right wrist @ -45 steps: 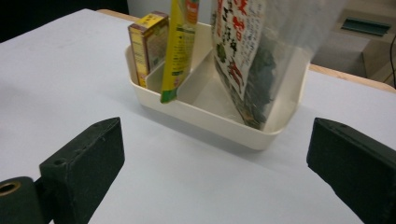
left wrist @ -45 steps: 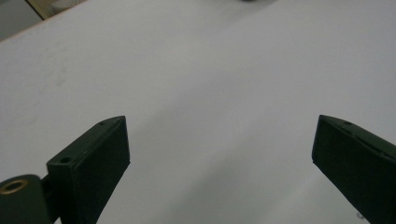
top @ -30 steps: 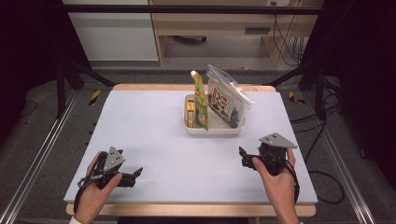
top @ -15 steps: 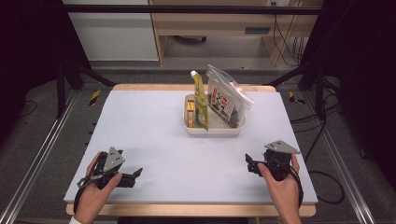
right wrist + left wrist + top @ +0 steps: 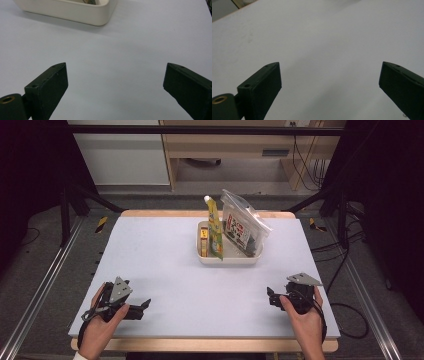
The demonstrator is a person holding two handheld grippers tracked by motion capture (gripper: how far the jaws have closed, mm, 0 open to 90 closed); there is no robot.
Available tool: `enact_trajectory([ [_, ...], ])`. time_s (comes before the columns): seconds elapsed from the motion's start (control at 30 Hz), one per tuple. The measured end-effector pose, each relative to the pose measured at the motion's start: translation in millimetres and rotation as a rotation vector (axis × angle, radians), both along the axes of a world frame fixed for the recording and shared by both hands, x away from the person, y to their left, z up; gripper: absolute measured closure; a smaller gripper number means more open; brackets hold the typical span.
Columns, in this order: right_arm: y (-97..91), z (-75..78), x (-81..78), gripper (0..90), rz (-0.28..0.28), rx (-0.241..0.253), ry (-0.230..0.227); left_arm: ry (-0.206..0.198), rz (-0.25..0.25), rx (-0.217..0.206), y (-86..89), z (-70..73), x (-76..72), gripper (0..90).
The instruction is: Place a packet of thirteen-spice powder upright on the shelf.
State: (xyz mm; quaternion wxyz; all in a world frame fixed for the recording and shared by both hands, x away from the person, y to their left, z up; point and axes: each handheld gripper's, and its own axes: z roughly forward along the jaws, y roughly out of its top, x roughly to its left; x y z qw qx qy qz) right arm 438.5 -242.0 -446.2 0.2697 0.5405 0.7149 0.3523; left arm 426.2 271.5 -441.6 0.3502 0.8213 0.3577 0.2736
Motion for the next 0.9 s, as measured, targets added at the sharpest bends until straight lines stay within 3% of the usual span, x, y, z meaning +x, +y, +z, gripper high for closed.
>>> enact_trajectory([
  [0.27, -6.6, -9.8, 6.6, 6.2, -0.012, 0.022, 0.003, 0.017, 0.029, 0.012, 3.8, -1.6, 2.3, 4.2],
  [0.43, -7.2, -16.9, 13.4, 6.4, -0.022, 0.033, 0.028, 0.033, 0.068, 0.027, 8.9, -3.2, 4.5, 4.3],
  [0.5, -6.1, -19.3, 16.0, 6.6, -0.019, 0.009, 0.032, 0.042, 0.085, 0.020, 11.8, -4.1, 5.7, 4.3],
  [0.77, -6.8, -24.3, 18.9, 8.1, -0.047, 0.011, 0.042, 0.052, 0.134, 0.006, 20.5, -5.2, 9.2, 4.4],
  [0.9, -8.5, -24.6, 15.8, 8.6, -0.053, 0.013, 0.018, 0.054, 0.137, -0.009, 22.1, -5.2, 10.1, 4.4],
])
